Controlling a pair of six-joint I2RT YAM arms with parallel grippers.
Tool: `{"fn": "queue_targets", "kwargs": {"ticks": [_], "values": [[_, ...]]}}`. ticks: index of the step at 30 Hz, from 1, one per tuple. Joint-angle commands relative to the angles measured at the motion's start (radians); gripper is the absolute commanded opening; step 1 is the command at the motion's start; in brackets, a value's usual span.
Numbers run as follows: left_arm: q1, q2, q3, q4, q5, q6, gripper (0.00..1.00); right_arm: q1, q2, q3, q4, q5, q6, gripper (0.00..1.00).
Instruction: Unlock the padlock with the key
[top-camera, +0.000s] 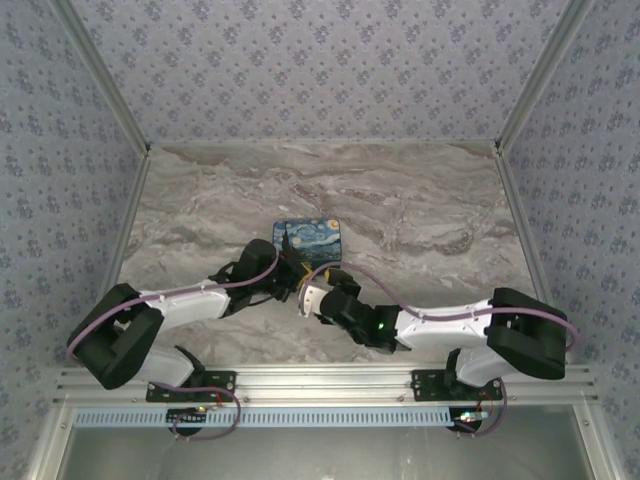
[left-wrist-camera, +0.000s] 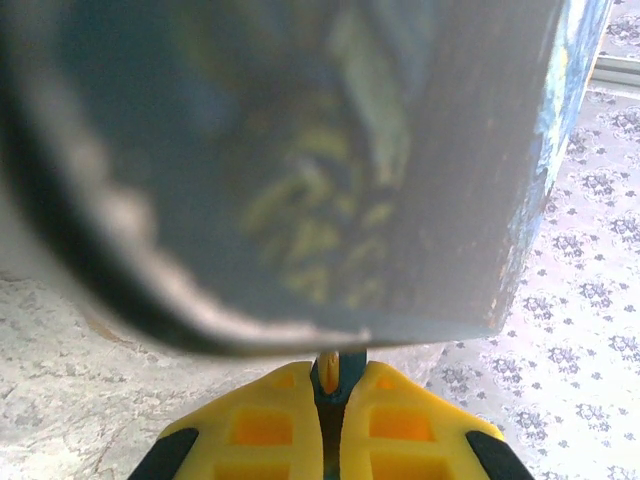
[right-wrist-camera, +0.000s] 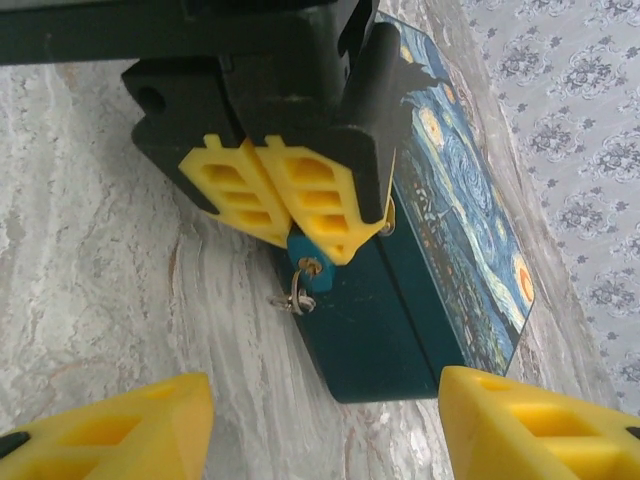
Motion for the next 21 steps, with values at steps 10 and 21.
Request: {"fn": "queue_targets", "kwargs": {"ticks": [10,21], "values": [[0.002,-0.036,0.039,0.004,0.029,0.002,0.00,-0.064,0.079,0.046,0.131,-0.075,-0.022,0.51],[0.001,-0.033,0.037,0.003,0.031,0.001,0.00,-0.082,0.135,0.069,0.179,-0.091,-0.015,0.37]]}}
